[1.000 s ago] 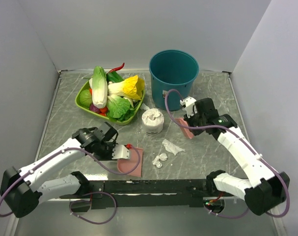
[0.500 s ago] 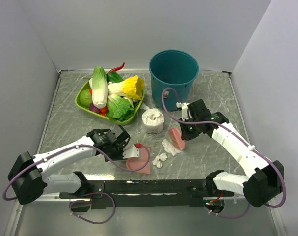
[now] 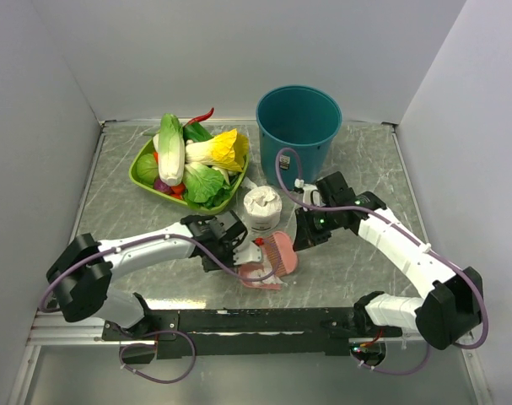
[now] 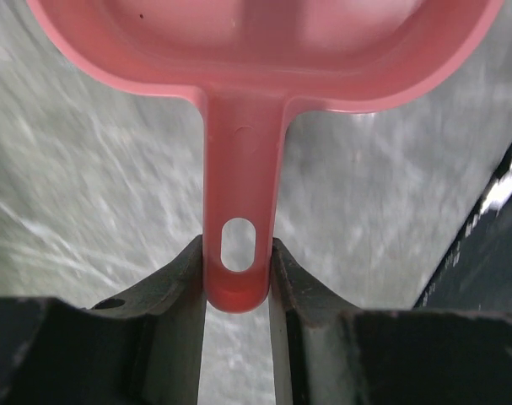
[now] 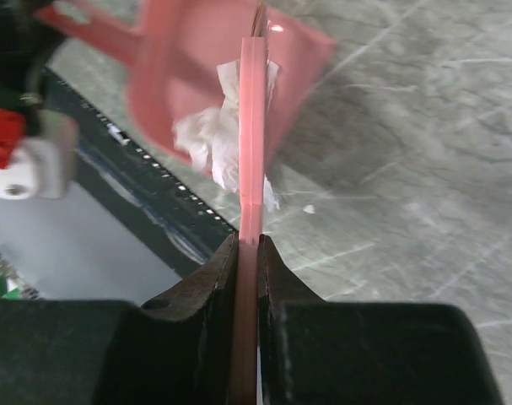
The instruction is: Sweep away the paper scraps from the table
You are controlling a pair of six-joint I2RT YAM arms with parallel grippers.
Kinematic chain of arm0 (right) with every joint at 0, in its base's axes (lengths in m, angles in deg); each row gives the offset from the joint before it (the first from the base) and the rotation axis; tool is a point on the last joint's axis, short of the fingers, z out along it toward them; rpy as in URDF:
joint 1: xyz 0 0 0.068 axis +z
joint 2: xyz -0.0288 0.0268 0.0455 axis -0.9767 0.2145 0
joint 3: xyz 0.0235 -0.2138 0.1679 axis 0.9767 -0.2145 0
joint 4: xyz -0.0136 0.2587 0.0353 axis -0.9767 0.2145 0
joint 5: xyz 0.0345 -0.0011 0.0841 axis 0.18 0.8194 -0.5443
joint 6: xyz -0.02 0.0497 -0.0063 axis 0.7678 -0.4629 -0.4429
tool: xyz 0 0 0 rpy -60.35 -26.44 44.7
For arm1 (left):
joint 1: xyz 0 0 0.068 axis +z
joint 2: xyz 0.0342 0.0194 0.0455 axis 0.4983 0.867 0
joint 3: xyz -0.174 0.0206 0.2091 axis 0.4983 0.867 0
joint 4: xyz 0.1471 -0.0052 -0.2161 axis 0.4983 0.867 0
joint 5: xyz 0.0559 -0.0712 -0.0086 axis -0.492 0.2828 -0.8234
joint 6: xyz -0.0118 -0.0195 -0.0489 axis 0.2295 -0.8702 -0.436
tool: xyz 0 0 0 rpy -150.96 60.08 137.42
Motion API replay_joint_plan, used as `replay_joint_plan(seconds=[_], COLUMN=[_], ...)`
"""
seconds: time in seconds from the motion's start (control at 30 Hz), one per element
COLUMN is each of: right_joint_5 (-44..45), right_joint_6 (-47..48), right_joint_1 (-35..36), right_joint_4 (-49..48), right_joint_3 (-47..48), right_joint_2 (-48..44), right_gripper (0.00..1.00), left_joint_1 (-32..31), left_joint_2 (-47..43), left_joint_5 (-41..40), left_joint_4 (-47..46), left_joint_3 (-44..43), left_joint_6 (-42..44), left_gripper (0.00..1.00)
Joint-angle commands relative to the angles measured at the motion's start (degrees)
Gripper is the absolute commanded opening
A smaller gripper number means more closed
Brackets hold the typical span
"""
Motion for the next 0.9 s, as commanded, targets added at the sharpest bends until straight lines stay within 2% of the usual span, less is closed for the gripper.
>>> replay_joint_plan(seconds=[0.0,0.17,0.3,0.57,0.8,0.87], right_joint_5=[-3.68,2.37,10.90,21.34,36.48,37.10], right_joint_6=[-0.13,5.67,14.54,18.77,30.10,35.09], right_joint_1=[0.20,-0.15,-0.15,-2.52,-7.26,-11.20], right_joint_4=[-1.89,2.41,3.39,4.53,-1.96,-6.26], right_joint_3=[-0.88,2.02,3.60,4.66,2.99,2.55], right_joint_2=[-3.99,-8.03,-10.23,-11.55,-11.38,-11.38], right_gripper=[0.00,0.00,0.00,0.00,0.00,0.00], left_joint_1=[-0.80,-0.80,-0.19,1.75,1.92,1.92], left_joint_2=[1.96,1.52,-1.37,-3.49,-3.23,-3.23], left_joint_5=[2.74,3.18,4.14,5.82,4.15,3.79], left_joint_4=[-4.98,-7.18,-9.28,-11.66,-8.59,-8.67], left_joint_3=[-2.90,-0.71,2.36,5.10,3.25,3.51], left_joint_6=[-3.43,-3.26,-2.38,0.17,1.49,1.14], left_gripper=[0.01,0.01,0.01,0.01,0.01,0.12])
